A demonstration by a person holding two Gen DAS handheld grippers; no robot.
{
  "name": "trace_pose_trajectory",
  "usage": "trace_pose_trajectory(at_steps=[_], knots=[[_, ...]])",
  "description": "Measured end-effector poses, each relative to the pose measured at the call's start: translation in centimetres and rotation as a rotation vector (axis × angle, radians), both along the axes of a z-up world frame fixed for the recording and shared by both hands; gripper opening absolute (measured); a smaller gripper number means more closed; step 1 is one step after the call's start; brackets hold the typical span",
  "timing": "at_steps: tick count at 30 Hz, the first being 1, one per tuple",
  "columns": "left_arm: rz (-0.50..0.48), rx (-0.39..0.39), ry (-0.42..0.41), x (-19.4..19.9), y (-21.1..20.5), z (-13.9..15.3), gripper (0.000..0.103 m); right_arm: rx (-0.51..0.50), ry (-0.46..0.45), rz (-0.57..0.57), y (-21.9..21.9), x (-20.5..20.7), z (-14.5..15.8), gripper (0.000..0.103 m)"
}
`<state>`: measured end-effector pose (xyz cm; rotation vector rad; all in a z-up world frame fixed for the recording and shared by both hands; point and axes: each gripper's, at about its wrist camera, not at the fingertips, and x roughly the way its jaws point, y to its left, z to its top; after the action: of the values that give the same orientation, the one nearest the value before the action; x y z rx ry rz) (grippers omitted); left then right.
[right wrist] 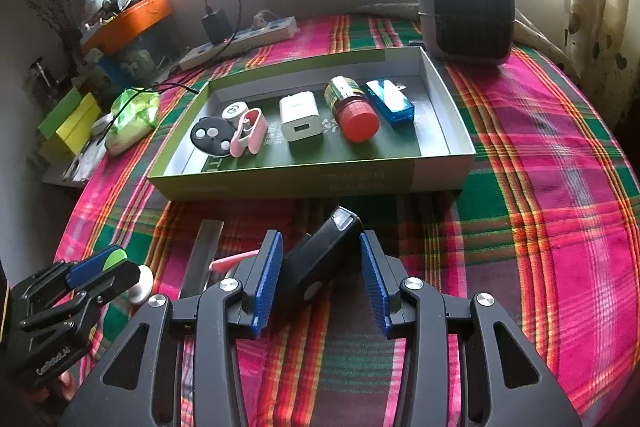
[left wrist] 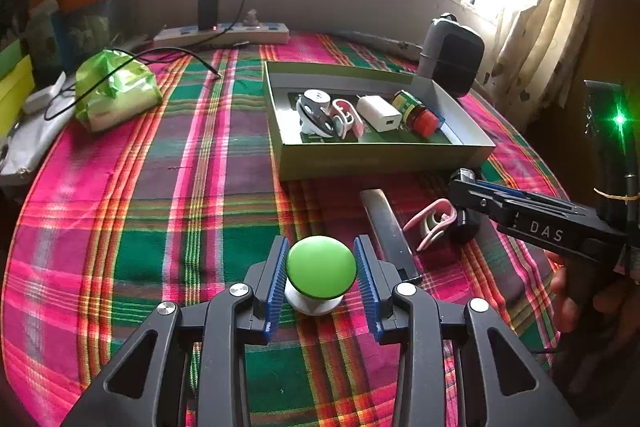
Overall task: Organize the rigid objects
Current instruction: 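Grasp the black rectangular device with the right gripper while the left gripper holds the green holder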
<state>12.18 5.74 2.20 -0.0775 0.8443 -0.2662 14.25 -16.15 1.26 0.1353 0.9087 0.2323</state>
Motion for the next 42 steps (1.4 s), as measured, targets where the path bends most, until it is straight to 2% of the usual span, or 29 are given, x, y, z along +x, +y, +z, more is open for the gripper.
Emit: trace_pose_trajectory(at_steps=[13,23,33,37,42], knots=[[-0.009,0.003,0.021,0.6,-0.2,-0.5,0.032,-0.034,-0.007,0.019,0.4,-0.1,0.0,0.041],[-0.008,-0.007,0.025,0.7,-0.1,-0.6,0.032,-0.02,0.045,-0.003,0.2,1.1,-0.6,0.041],[-0.011,0.002,0.024,0.7,-0.2,-0.6,0.032,-0.075,0.044,0.007,-0.4,0.3,-0.6,0.041],[-0.009,0.004,0.032,0.8,-0.1,-0.7,0.032,-0.088,0.044,0.025,-0.2,0.1,-0.7,0.034],[-0.008,0.006,0.03,0.7,-0.1,-0.7,0.032,-0.098,0.033,0.041,0.0,-0.1,-0.7,0.032]])
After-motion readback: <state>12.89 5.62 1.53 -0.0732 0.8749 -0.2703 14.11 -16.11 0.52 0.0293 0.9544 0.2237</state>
